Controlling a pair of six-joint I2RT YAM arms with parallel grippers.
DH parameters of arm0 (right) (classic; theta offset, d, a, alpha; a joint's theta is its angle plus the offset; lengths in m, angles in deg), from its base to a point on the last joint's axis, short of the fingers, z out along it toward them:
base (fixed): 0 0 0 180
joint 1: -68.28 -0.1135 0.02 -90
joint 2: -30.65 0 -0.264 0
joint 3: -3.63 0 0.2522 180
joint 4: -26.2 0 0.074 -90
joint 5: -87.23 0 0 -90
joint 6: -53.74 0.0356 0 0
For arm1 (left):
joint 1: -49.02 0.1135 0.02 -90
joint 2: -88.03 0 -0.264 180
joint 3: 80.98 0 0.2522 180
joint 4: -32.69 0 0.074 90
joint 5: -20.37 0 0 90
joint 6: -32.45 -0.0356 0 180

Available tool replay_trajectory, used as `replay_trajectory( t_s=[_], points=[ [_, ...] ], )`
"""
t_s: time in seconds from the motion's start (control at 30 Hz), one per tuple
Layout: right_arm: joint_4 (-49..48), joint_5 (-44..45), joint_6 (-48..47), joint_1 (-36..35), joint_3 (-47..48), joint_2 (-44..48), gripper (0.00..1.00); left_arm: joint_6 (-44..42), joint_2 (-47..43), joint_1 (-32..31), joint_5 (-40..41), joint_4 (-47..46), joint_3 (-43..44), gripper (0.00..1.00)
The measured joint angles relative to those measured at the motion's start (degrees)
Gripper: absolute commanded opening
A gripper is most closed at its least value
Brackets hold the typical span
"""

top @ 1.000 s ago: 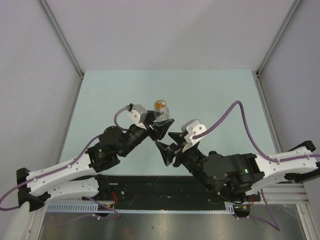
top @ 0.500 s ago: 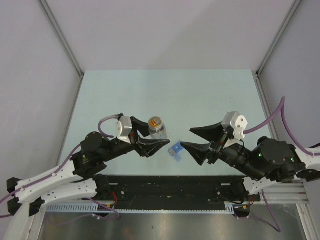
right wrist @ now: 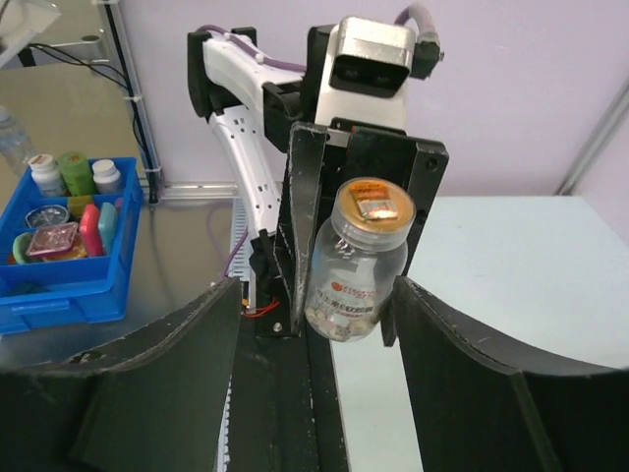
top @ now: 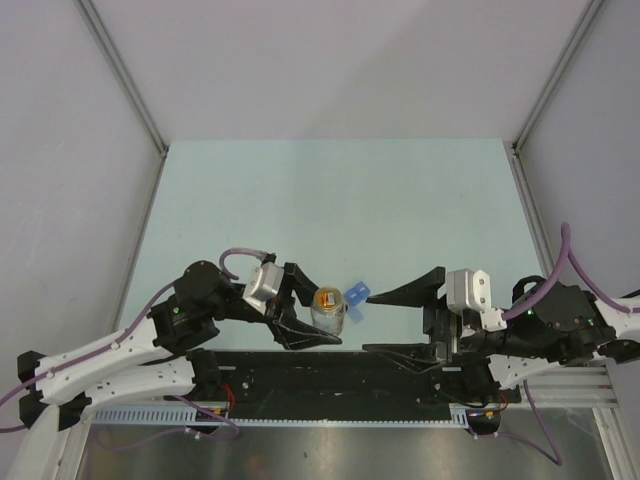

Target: Sort the pills into containers

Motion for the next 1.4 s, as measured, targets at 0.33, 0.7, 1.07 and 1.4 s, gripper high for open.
replay_trajectory(
  t_s=[0.33, 0.7, 1.07, 1.4],
  points=[
    [-5.68, -1.81, -0.33, 2.29, -1.11, -1.31, 0.7, -0.02, 2.1, -0.85, -6.36, -0.61, 0.87, 0.0],
    [-9.62, -14.45, 8.13, 16.9, -1.62, -4.46, 0.67, -0.04, 2.25, -0.92, -5.92, -1.03, 1.01, 0.01],
    [-11.72, -21.75, 11.45, 18.51, -1.64, -6.23, 0.62, -0.11, 2.19, -0.92, -5.86, -1.2, 1.01, 0.0],
    [-12.35, -23.21, 12.37, 18.78, -1.64, -7.78, 0.44, -0.15, 2.14, -1.14, -6.05, -1.2, 1.01, 0.0]
  ],
)
